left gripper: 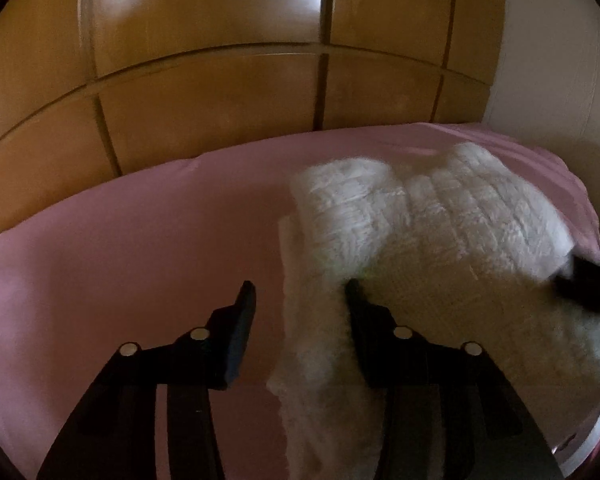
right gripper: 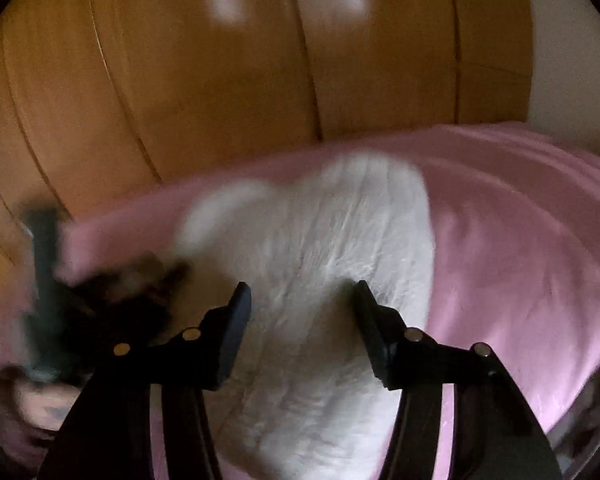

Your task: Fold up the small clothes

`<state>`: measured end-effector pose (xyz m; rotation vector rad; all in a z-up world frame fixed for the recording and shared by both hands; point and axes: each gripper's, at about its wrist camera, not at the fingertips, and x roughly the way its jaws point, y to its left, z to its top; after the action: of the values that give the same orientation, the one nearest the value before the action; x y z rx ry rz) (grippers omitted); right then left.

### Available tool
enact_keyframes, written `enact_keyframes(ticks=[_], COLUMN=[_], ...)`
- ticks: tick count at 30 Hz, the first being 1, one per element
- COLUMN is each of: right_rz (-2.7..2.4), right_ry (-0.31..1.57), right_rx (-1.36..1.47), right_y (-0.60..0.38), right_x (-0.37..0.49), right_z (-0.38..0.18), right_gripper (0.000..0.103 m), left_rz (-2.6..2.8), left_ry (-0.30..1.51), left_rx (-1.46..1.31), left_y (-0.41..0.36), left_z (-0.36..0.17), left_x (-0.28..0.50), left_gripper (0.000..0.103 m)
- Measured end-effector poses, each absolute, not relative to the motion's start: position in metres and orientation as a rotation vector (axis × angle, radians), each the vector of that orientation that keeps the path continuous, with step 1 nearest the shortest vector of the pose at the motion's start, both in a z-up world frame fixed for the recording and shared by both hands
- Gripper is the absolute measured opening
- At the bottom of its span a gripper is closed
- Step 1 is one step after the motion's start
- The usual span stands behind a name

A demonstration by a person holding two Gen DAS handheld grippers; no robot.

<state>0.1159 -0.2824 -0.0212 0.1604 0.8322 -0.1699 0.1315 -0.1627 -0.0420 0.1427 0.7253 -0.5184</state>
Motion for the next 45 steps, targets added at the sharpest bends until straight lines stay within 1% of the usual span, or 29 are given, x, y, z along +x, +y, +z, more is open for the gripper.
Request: enact_keyframes(ticks=[2,3,5,7,10,17,27,31,32,33,37,39,41,45], right_rz=[-0.224,-0.235,-0.243,-0.257,-0.276,-0.303,-0.328,-0.359,-0.366,-0.376,-0.426,-0.437,-0.446,-0.465], right_ry=[0.804,0.801,0.792,0.791,0.784,0.777,0.771,0.743,0.736,0.728,0.695,0.685,0.678,0.674], right_rx=[0.101,0.096,0.143,0.147,0.136,0.18,0.166,0.173,0.172,0.167,0.168,0.179,0.175,0.168], right_y=[-0.272,-0.269,-0.268,-0.262,-0.247,-0.229,-0.215,-0.21,-0.21,-0.209,-0.206,-0.205,-0.203,-0.2], right_x=[0.11,0.108,0.102,0.094,0.084,0.074,0.06,0.049,0.048,0.045,0.034,0.029,0.026,0.024], right_z=[-0.023,-0.021,-0.017,-0.013,-0.009,0.002,0.003,0.007,0.009,0.01,0.015,0.016,0.016,0.015], right_gripper=[0.056,0.057,0.063,0.07,0.077,0.079,0.085,0.091,0.092,0.094,0.1,0.1,0.101,0.101], left_rz=[-0.513,-0.499,-0.472,-0.454,-0.453,-0.426,-0.385,-0.372,-0.371,-0.371,-0.366,-0.362,-0.362,-0.343], left_ry=[0.732,0.726,0.699,0.684,0.686,0.671,0.658,0.639,0.635,0.631,0.617,0.614,0.612,0.593], left_rx=[0.112,0.104,0.1,0.091,0.056,0.018,-0.01,-0.002,0.0,0.0,-0.004,-0.002,0.002,0.021], left_y=[-0.154,-0.15,-0.141,-0.135,-0.122,-0.097,-0.071,-0.064,-0.063,-0.062,-0.059,-0.058,-0.057,-0.057], left_z=[-0.039,-0.036,-0.03,-0.025,-0.021,-0.014,-0.011,-0.007,-0.006,-0.005,-0.001,0.0,0.0,0.0], left_x=[0.129,0.125,0.116,0.111,0.1,0.086,0.063,0.052,0.05,0.048,0.039,0.034,0.03,0.022], left_gripper=[0.059,0.062,0.073,0.077,0.077,0.077,0.077,0.077,0.08,0.081,0.081,0.081,0.086,0.087])
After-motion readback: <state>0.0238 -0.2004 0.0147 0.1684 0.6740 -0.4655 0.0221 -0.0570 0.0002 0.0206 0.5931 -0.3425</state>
